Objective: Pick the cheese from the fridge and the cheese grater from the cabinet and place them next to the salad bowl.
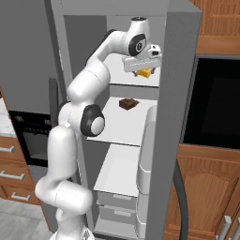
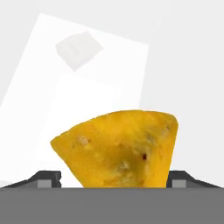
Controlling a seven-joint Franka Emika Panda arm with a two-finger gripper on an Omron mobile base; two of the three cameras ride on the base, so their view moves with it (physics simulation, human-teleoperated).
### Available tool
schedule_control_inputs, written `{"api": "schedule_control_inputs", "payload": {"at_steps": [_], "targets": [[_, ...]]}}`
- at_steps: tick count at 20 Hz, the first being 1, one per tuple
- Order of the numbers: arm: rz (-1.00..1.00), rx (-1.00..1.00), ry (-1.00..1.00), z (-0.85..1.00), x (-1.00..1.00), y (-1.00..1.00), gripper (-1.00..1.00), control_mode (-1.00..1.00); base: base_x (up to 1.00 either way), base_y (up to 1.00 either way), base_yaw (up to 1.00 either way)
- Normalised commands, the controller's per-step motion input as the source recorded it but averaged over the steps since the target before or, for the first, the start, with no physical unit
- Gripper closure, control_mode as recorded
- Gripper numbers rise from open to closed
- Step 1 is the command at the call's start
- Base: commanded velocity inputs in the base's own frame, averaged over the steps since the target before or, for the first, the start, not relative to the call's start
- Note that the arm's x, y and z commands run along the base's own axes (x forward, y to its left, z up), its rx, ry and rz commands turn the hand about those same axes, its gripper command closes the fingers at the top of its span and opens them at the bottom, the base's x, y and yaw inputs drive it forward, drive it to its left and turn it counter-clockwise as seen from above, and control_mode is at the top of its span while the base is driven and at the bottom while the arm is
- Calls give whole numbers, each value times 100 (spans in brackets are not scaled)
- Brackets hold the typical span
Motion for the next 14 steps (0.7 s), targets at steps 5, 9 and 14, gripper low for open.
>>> {"api": "schedule_control_inputs", "payload": {"at_steps": [5,9,14], "targets": [[0,0,0,-8,0,0,100,-100,0,0,0],[0,7,0,-18,0,0,100,-100,0,0,0],[-9,23,-1,-7,5,8,100,-100,0,0,0]]}}
